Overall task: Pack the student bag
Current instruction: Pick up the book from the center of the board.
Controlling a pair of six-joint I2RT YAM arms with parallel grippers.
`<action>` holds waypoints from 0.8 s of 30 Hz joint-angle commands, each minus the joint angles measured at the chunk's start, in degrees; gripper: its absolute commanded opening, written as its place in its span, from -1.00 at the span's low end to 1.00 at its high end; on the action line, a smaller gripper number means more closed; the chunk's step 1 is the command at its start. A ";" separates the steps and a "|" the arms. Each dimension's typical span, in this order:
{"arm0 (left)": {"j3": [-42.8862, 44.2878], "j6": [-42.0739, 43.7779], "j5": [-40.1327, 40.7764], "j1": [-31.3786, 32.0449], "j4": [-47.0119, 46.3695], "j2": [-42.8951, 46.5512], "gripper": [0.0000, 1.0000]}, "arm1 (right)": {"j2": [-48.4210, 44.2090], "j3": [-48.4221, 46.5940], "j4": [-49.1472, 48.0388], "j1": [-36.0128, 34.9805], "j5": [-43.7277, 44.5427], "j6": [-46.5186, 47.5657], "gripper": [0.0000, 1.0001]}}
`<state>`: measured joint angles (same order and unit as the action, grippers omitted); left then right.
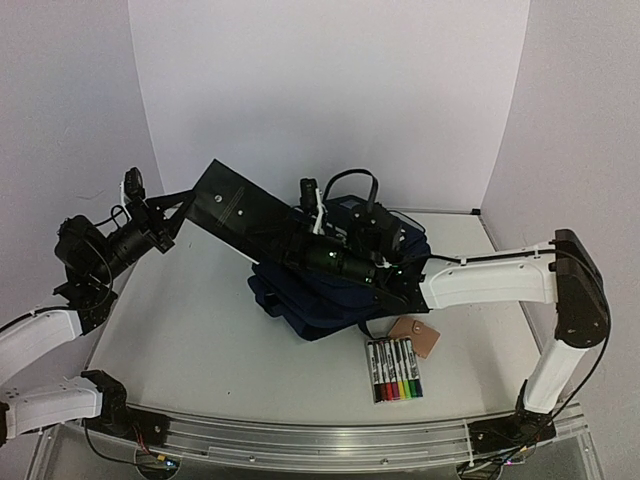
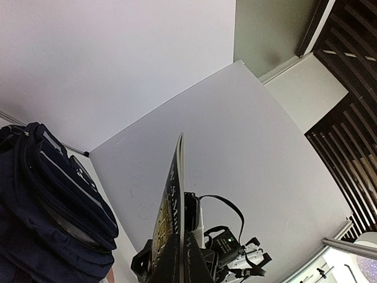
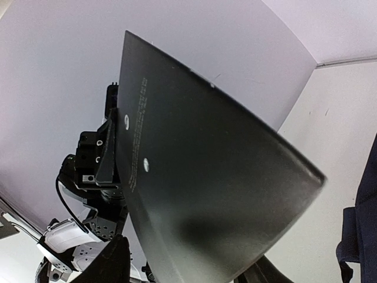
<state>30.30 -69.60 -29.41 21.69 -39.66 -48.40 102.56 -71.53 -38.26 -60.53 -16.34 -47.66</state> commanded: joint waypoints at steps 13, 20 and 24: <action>7.44 15.47 -5.01 -0.25 28.39 -0.08 0.38 | -6.93 -0.24 1.50 4.22 1.57 5.24 -1.00; 15.52 29.66 -11.18 -0.23 44.22 -7.18 0.96 | -9.52 -6.12 24.38 11.32 -13.63 12.61 -1.00; 16.97 31.29 -18.54 -0.15 40.38 -11.65 0.99 | -10.07 -7.21 31.32 13.63 -25.53 13.98 -1.00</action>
<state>43.97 -44.78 -39.32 21.47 -1.22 -56.53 95.27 -76.36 -17.06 -48.06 -27.87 -37.29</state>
